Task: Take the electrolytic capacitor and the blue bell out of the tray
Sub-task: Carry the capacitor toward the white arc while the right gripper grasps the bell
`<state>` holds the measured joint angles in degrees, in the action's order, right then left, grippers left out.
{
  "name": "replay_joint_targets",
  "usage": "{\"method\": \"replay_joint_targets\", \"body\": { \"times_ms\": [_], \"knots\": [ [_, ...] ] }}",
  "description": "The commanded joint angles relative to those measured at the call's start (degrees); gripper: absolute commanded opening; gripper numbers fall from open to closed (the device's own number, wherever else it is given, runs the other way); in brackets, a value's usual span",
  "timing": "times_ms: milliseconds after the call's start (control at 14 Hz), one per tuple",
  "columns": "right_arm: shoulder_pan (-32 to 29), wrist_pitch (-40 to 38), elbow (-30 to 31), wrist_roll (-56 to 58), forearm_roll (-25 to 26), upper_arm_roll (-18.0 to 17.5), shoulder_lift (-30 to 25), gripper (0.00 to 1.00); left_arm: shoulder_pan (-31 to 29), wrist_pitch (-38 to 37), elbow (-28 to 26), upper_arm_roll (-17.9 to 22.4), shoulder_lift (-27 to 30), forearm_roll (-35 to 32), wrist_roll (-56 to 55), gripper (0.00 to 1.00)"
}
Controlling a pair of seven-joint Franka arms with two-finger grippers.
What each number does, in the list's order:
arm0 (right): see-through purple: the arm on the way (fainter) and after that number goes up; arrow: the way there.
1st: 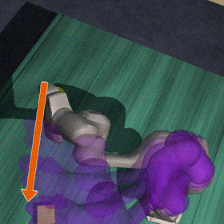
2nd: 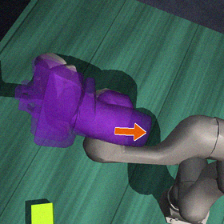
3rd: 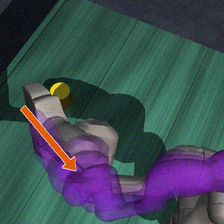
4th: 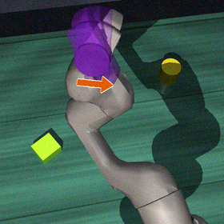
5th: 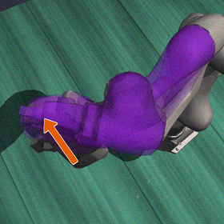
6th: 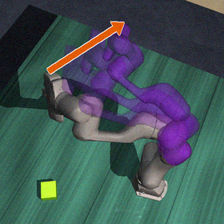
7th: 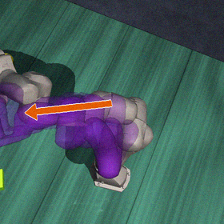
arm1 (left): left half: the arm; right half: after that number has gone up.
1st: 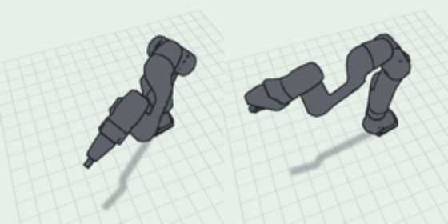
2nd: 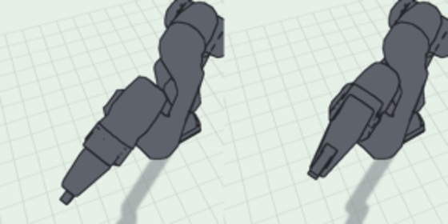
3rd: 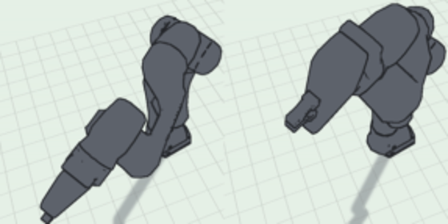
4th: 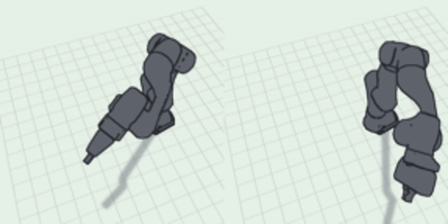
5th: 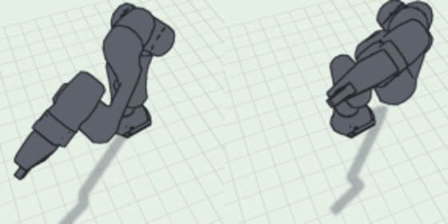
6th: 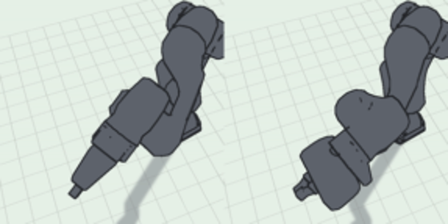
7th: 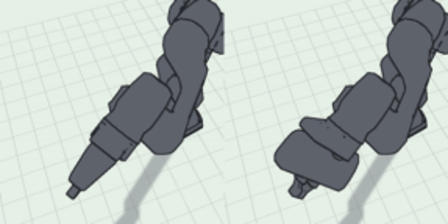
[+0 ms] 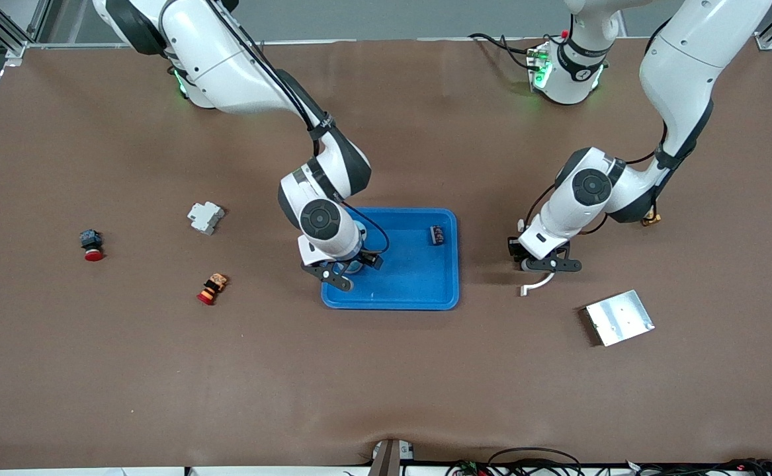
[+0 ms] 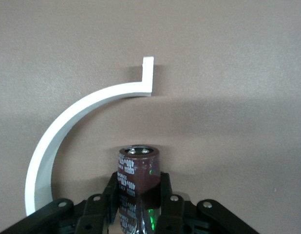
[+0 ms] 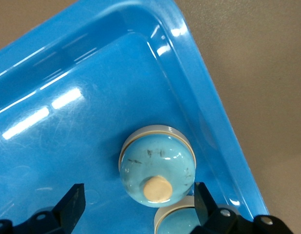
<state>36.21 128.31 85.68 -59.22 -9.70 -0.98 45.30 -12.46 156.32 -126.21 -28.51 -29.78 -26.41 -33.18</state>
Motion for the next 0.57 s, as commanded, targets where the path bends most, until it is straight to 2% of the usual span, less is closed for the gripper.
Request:
{"method": "replay_joint_targets", "body": {
  "times_ms": [0, 214, 500],
  "knots": [
    [0.00, 0.01, -1.31, -0.99, 1.26, -0.25, 0.93, 0.78, -0.11, 0.39, 1.05, 0.29, -0.45, -1.97, -0.31, 1.00],
    [0.09, 0.10, -1.31, -0.99, 1.26, -0.16, 1.10, 0.58, -0.20, -1.01, 1.14, 0.12, 0.78, -1.97, -0.66, 1.00],
    [-0.79, -0.96, -2.53, -0.46, 1.09, -0.16, 0.58, 0.17, 0.33, -5.93, 2.45, -0.58, 3.06, -1.71, -2.94, 1.00]
  ]
}}
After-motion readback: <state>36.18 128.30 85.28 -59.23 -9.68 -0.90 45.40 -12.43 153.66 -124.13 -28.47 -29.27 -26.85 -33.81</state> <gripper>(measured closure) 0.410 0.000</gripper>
